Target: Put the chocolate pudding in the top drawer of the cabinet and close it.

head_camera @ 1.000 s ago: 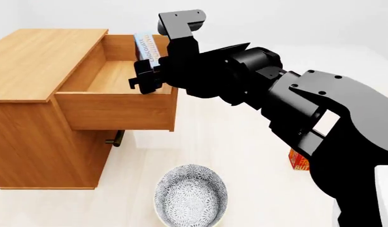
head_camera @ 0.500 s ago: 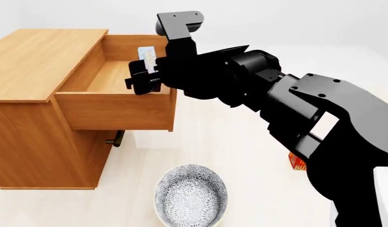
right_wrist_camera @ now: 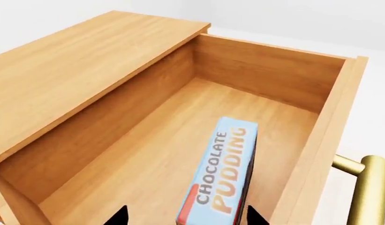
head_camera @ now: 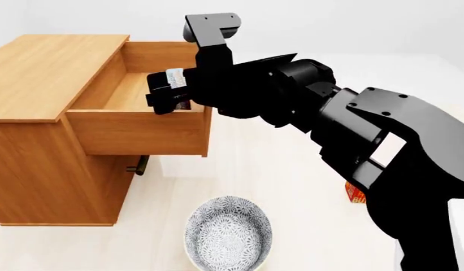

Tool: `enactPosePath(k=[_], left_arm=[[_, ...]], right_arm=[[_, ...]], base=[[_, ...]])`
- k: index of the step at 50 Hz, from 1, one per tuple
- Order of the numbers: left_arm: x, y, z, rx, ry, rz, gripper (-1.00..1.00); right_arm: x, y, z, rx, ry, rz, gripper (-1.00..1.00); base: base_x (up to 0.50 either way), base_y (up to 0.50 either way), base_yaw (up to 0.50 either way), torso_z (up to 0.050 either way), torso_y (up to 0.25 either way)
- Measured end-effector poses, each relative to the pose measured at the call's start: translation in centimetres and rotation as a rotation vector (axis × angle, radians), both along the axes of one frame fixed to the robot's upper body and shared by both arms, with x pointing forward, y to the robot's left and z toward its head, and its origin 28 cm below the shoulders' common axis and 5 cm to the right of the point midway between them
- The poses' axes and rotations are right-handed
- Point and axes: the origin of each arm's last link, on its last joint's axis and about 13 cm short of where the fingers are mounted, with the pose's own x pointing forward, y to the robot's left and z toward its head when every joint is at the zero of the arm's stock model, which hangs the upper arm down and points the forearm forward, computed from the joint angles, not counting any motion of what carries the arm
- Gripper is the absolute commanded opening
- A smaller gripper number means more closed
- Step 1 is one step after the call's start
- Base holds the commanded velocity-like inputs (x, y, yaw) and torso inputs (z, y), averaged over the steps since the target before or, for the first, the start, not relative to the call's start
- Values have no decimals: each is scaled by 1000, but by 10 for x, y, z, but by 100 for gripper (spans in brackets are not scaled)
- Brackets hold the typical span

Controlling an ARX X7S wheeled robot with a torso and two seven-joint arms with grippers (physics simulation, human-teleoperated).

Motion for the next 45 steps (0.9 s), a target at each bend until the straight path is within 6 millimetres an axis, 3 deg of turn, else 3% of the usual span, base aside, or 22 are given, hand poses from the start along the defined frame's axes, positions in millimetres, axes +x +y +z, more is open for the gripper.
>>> enactPosePath(k=[10, 45], left_arm=[[0, 0, 0, -1, -1, -1, 100], [-4, -6, 10, -1, -23, -21, 100]], right_arm=[[2, -4, 6, -39, -16, -33, 100], [5, -24, 81, -19, -162, -125, 100]], base=[[0, 0, 0, 0, 0], [0, 0, 0, 0, 0]])
